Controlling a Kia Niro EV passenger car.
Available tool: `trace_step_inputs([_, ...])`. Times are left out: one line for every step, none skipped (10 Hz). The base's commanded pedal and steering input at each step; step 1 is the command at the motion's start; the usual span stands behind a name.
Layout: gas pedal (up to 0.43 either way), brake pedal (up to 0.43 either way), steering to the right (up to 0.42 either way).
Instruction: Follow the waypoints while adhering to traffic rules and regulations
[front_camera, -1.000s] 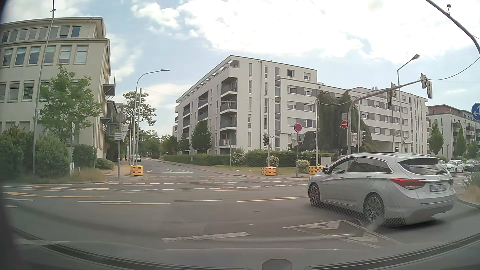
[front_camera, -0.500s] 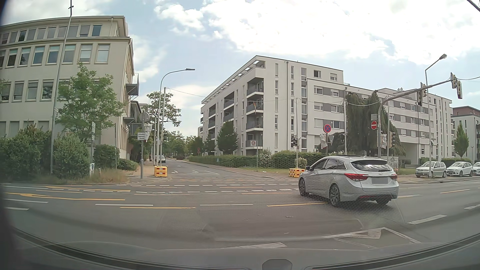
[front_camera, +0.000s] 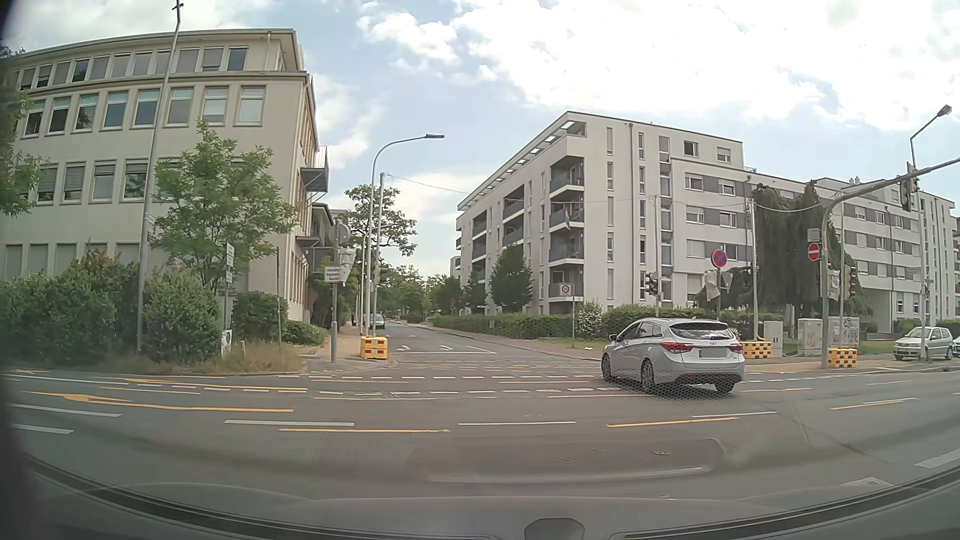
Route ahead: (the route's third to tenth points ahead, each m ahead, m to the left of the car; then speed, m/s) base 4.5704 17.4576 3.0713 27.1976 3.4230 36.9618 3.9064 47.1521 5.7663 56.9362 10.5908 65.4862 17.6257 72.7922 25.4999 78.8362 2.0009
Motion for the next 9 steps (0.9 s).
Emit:
trace_step_inputs([0.189,0.037,-0.408])
trace_step_inputs([0.189,0.037,-0.406])
trace_step_inputs([0.189,0.037,-0.406])
trace_step_inputs([0.189,0.037,-0.405])
trace_step_inputs([0.189,0.037,-0.405])
trace_step_inputs([0.189,0.037,-0.405])
trace_step_inputs([0.177,0.037,-0.404])
trace_step_inputs([0.169,0.037,-0.405])
trace_step_inputs([0.169,0.037,-0.404])
